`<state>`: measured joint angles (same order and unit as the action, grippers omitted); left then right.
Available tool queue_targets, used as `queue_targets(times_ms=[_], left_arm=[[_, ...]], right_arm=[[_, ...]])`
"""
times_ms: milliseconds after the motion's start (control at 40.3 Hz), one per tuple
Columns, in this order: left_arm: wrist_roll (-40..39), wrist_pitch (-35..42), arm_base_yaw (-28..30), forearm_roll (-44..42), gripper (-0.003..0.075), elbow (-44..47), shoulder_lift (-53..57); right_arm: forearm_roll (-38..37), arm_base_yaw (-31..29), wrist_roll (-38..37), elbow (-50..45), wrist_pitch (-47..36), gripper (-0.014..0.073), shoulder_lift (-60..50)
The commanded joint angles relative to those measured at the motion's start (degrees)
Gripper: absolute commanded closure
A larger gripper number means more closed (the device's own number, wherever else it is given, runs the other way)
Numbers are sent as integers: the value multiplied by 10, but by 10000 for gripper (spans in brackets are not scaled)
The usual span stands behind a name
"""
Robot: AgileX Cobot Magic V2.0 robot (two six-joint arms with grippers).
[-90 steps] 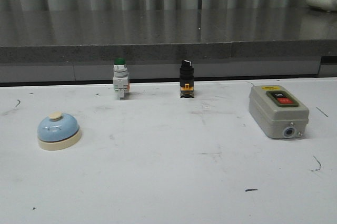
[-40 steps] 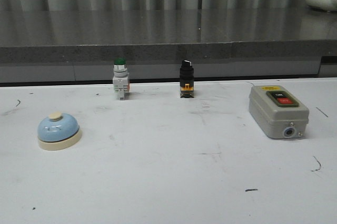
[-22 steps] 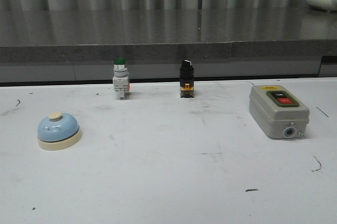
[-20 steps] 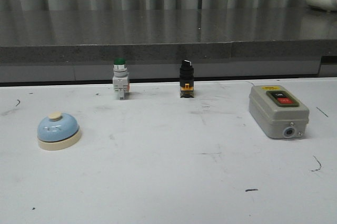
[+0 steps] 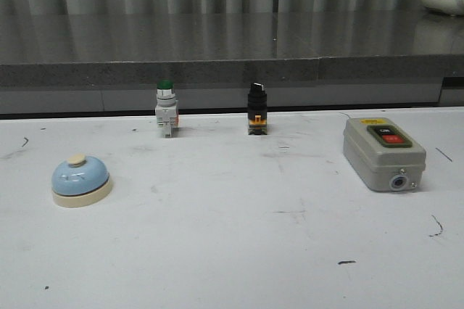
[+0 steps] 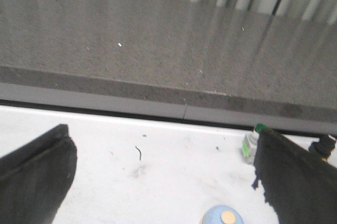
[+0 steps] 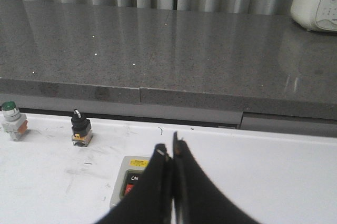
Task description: Place and press bell with both arms
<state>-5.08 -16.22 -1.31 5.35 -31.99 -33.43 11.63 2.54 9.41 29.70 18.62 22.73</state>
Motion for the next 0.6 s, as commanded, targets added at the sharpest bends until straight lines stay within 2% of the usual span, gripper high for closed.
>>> queue_targets(times_ms=[0, 298, 570], left_arm=[[16, 15, -43, 6, 83, -42, -64], [32, -96, -173, -21, 83, -169, -295], [32, -153, -210, -24, 83, -254, -469]], right_arm=[[2, -3, 2, 20, -42, 652, 9], [2, -3, 2, 20, -42, 652, 9], [2, -3, 2, 20, -42, 652, 9]])
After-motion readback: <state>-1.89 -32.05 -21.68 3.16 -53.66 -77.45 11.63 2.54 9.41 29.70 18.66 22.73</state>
